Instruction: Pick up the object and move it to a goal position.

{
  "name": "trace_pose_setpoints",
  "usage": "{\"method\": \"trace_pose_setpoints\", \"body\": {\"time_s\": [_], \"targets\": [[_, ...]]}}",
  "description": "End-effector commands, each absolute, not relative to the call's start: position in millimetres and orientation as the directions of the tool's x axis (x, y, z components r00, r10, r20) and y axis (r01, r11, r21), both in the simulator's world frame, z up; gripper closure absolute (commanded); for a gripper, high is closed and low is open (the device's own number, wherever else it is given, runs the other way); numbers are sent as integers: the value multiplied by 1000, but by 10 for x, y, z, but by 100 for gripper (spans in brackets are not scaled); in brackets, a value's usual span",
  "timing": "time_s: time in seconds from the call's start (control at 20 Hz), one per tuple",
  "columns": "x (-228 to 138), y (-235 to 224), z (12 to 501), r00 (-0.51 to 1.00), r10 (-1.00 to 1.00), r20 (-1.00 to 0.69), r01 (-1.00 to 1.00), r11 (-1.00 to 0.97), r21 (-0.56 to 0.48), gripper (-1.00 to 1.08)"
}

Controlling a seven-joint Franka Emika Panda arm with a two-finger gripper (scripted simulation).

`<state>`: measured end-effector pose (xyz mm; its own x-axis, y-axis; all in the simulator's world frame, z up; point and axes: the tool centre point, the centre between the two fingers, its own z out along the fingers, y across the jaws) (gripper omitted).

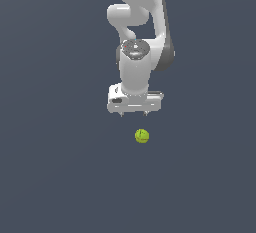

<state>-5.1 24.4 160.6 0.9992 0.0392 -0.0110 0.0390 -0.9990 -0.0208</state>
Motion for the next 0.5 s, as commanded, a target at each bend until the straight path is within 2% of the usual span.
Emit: {"method": "trace_pose_setpoints", "body": {"time_s": [0.0,0.45], "targets": [[-51,244,1606,999,39,-11,39,-999,-21,-92],[-112,512,1517,994,105,-20,104,-994,-39,-92]]}}
